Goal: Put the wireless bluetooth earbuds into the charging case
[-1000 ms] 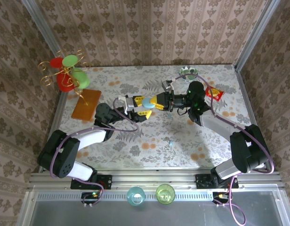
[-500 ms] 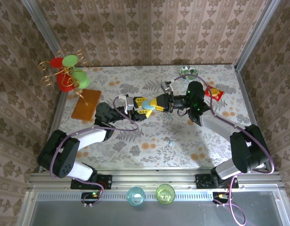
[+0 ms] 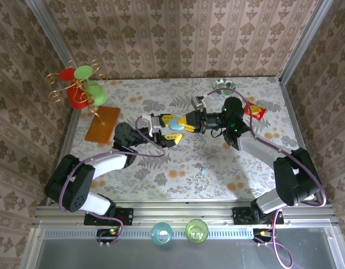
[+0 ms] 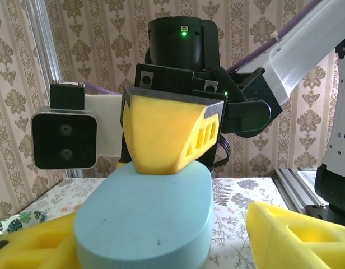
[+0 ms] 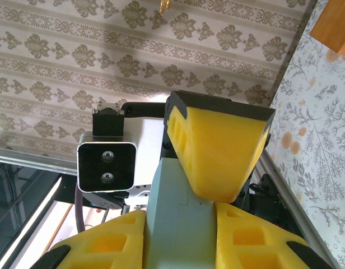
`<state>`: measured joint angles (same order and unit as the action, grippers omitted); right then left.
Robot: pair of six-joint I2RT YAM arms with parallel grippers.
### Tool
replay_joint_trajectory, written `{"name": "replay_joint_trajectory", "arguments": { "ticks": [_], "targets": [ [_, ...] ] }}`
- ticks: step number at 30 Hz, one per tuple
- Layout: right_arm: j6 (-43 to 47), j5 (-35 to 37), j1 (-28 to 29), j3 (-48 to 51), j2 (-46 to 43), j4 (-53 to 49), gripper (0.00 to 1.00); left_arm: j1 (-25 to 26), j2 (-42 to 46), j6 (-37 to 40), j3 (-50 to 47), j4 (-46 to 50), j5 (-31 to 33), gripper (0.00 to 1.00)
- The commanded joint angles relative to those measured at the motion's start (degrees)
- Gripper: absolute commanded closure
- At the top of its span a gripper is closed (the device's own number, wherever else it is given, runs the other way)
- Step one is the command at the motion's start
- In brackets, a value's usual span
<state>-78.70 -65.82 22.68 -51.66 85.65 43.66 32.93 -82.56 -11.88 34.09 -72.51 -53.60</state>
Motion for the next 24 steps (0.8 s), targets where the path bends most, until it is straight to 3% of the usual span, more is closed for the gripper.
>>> {"name": "replay_joint_trajectory", "arguments": {
  "ticks": [1, 4, 10, 17, 19, 24],
  "targets": [
    [-1.4, 1.5, 0.1, 0.2, -0.3, 4.7, 0.98, 0.3, 0.7, 1.0, 0.7, -1.6, -1.8, 0.37],
    [-1.0, 1.4, 0.0, 0.2, -0.2, 3.9, 0.98, 0.3, 0.8, 0.5, 1.0, -1.6, -2.0, 0.46],
    [0.9, 1.5, 0.0, 0.2, 0.1, 1.2, 0.98, 0.4, 1.7, 0.1, 1.4, -1.7, -2.1, 0.50],
    [2.4, 1.7, 0.1, 0.3, -0.1, -1.1, 0.96, 0.5, 1.6, -0.1, 1.4, -1.7, -2.4, 0.65],
    [3.2, 1.8, 0.1, 0.2, -0.2, -2.2, 0.89, 0.5, 1.5, 0.0, 1.2, -1.7, -2.3, 0.69],
    [10.2, 4.0, 0.0, -0.2, -3.1, -8.8, 0.53, -0.6, 1.0, -0.3, 0.5, -1.5, -1.7, 0.72]
  ]
}}
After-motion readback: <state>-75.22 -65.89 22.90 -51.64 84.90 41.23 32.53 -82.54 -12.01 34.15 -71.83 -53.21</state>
